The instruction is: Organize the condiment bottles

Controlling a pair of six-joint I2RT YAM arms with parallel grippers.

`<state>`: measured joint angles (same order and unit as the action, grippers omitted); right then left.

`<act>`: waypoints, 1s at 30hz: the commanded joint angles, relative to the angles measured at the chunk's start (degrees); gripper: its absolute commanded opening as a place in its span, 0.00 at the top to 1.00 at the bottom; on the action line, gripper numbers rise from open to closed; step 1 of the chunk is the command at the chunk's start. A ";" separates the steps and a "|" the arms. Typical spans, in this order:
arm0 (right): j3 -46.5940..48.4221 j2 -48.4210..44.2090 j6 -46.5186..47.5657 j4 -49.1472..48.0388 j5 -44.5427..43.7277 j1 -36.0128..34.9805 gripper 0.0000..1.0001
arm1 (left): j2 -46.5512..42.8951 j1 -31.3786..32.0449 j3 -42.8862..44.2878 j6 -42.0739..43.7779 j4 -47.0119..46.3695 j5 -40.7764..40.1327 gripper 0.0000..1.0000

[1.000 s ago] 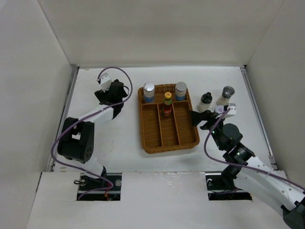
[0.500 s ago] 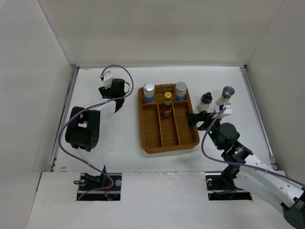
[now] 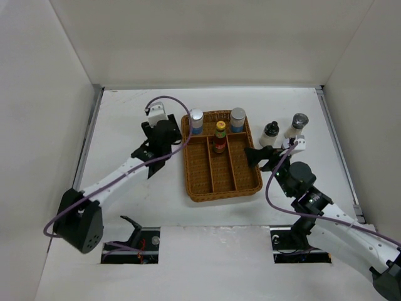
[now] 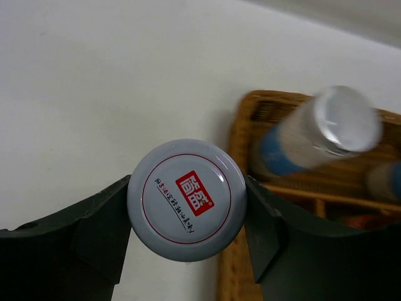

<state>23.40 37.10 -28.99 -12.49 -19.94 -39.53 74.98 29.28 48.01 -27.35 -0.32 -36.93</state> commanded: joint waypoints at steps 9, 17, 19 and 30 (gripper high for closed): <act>0.51 -2.38 -0.01 0.36 -3.96 1.08 0.03 | -1.07 13.39 3.14 0.90 -7.75 4.49 0.73; -0.11 -3.79 -0.63 3.35 -9.67 0.73 0.04 | 5.17 12.43 2.27 0.64 -15.85 8.27 0.73; -0.11 -3.62 -0.63 3.53 -10.20 0.73 0.04 | 6.92 12.86 2.18 0.46 -16.90 8.89 0.73; 0.16 -4.23 -0.45 5.28 -10.64 1.87 0.02 | 14.76 14.09 2.88 0.72 -17.79 2.22 0.56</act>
<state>23.40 33.80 -28.99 -7.25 -28.82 -38.33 91.44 42.85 48.42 -26.57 -11.81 -30.85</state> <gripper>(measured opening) 0.975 0.610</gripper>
